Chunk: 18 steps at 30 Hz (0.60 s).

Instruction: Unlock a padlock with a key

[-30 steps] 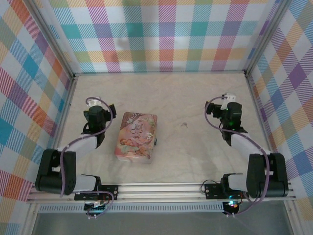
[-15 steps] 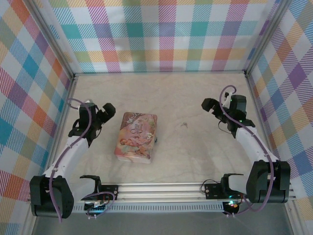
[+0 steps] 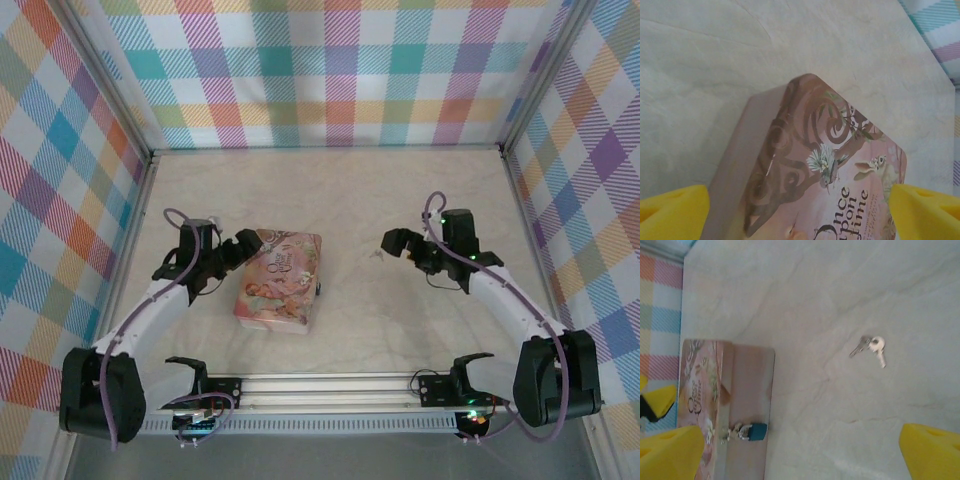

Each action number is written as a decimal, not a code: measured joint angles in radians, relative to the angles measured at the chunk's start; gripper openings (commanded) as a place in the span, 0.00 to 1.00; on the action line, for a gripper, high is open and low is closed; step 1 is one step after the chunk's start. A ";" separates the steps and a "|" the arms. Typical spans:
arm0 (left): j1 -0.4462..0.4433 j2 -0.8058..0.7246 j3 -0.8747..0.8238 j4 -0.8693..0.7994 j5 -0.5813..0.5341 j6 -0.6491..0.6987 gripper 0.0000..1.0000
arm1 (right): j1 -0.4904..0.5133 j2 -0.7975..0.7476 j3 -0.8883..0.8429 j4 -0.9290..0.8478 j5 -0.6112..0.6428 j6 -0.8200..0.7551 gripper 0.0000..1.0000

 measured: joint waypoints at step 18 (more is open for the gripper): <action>-0.233 0.396 0.343 0.094 0.001 -0.002 0.91 | 0.210 0.161 0.023 0.035 0.025 0.062 0.97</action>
